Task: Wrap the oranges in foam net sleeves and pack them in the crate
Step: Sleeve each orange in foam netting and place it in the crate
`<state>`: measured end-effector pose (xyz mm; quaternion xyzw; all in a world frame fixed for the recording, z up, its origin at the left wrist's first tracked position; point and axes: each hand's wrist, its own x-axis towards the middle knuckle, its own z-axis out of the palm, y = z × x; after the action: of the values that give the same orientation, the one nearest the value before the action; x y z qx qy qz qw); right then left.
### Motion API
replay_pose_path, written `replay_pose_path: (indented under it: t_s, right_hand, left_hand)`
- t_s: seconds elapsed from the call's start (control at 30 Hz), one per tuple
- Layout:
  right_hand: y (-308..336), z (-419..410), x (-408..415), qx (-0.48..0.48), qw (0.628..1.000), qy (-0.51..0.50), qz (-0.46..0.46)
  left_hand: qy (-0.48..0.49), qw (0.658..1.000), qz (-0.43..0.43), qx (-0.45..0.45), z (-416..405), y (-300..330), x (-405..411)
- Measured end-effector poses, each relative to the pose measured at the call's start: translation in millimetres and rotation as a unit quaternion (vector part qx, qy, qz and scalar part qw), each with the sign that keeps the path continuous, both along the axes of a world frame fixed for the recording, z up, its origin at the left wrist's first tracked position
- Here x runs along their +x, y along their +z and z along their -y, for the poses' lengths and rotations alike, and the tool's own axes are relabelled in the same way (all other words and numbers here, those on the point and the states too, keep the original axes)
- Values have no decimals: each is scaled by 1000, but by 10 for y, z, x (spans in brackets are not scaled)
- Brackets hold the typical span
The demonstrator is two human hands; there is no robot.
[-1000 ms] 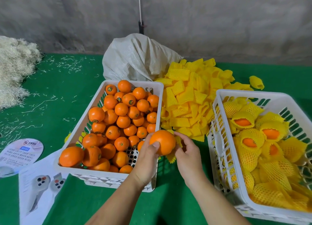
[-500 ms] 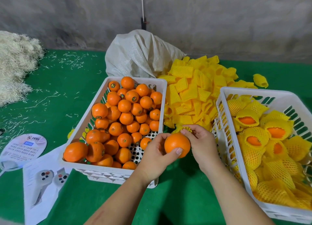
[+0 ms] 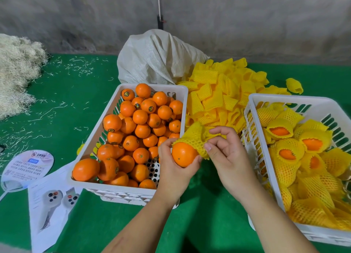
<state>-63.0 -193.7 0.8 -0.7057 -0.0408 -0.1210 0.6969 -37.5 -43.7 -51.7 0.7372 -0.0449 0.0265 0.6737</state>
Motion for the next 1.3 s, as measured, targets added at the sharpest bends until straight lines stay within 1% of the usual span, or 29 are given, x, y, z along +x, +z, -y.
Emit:
replay_pose_path:
  t_s: [0.07, 0.17, 0.23, 0.27, 0.3, 0.33, 0.4, 0.5, 0.6, 0.67, 0.77, 0.87, 1.0, 1.07, 1.17, 1.23, 1.3]
  right_hand:
    - [-55, -112, -53, -20, 1000, 16, 14]
    - [-177, -211, -80, -133, 991, 13, 17]
    - [-244, -224, -65, -209, 978, 5, 24]
    - [-277, -225, -57, -234, 972, -2, 27]
    - [-309, -225, -49, -248, 968, -14, 32]
    - [-341, -220, -38, -253, 966, -32, 42]
    - [-392, -200, -10, -255, 962, -68, 73]
    - [-412, -169, 24, -258, 953, -114, 114]
    - [-370, -106, 87, -275, 936, -165, 148]
    - [-324, -50, 129, -295, 924, -178, 169]
    - [-289, -26, 113, -301, 919, -177, 181]
    - [-390, -116, 14, -301, 922, -173, 174]
    - [-527, -214, -82, -297, 927, -154, 169]
    - [-518, -236, -95, -276, 940, -126, 154]
    - [-483, -229, -68, -260, 954, -86, 123]
    - [-477, -183, -31, -250, 958, -94, 104]
    - [-469, -122, -11, -227, 964, -106, 93]
  left_hand:
    - [-10, 999, -17, -48, -7, -8, 12]
    - [-37, 992, -49, -112, -61, -23, 54]
    - [-42, 973, -106, -199, -93, -48, 112]
    - [-58, 959, -125, -247, -111, -73, 140]
    - [-82, 949, -127, -275, -126, -101, 153]
    - [-107, 948, -119, -274, -137, -131, 159]
    - [-149, 957, -90, -234, -155, -158, 144]
    - [-165, 966, -66, -187, -171, -158, 138]
    - [-151, 975, -53, -154, -154, -110, 121]
    - [-128, 982, -45, -129, -131, -74, 101]
    - [-69, 988, -30, -137, -101, -43, 75]
    - [-25, 991, -21, -130, -91, -19, 83]
    - [-18, 994, -27, -107, -86, -25, 75]
    - [-48, 991, -34, -119, -101, -33, 82]
    - [-115, 980, -70, -148, -134, -50, 102]
    - [-134, 978, -72, -142, -141, -53, 97]
    - [-129, 983, -48, -122, -118, -30, 81]
